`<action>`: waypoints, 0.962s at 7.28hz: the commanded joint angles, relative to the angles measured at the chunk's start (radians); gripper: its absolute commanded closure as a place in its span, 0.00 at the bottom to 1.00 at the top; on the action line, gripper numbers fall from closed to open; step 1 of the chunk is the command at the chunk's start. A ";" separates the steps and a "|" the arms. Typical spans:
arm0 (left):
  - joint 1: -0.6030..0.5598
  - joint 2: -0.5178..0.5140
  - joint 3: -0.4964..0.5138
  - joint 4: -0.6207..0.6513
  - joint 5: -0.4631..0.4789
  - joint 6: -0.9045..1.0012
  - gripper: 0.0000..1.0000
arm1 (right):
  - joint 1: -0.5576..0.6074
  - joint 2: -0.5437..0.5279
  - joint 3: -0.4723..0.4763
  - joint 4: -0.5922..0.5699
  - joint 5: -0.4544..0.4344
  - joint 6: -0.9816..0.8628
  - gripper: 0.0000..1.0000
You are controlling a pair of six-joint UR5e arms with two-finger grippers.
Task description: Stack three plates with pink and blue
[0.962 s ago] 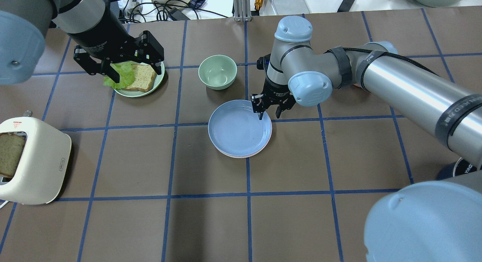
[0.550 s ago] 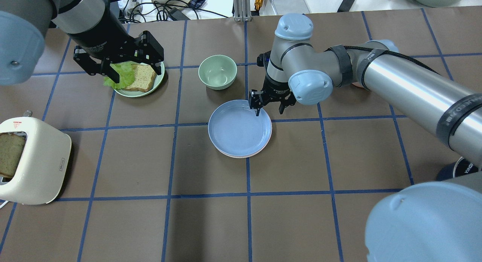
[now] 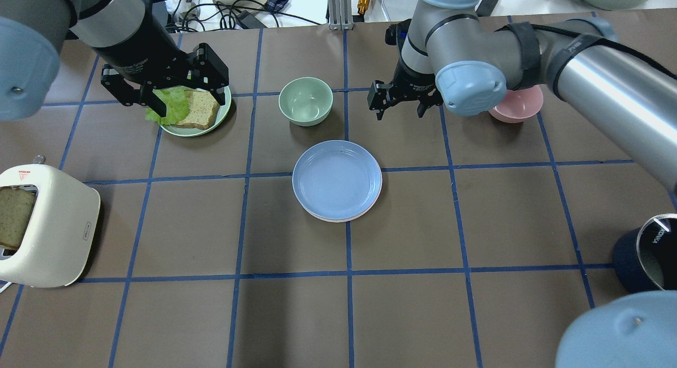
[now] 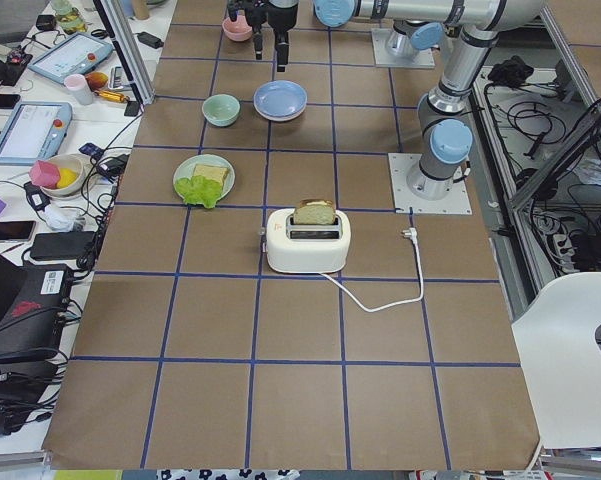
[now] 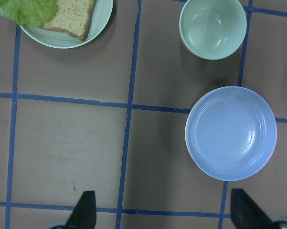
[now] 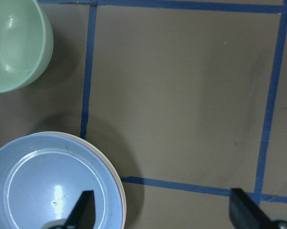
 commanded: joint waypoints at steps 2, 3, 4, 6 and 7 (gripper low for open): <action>0.001 0.002 0.000 0.000 0.000 0.001 0.00 | -0.089 -0.183 0.003 0.163 -0.114 -0.090 0.00; 0.004 0.003 0.000 -0.002 0.000 0.001 0.00 | -0.116 -0.216 0.003 0.221 -0.131 -0.094 0.00; 0.005 0.006 -0.002 -0.002 -0.001 -0.001 0.00 | -0.139 -0.252 0.003 0.293 -0.132 -0.135 0.00; 0.005 0.005 -0.002 0.000 0.000 -0.001 0.00 | -0.146 -0.314 0.004 0.408 -0.136 -0.143 0.00; 0.003 0.006 -0.003 -0.002 0.000 0.001 0.00 | -0.146 -0.328 0.004 0.432 -0.132 -0.143 0.00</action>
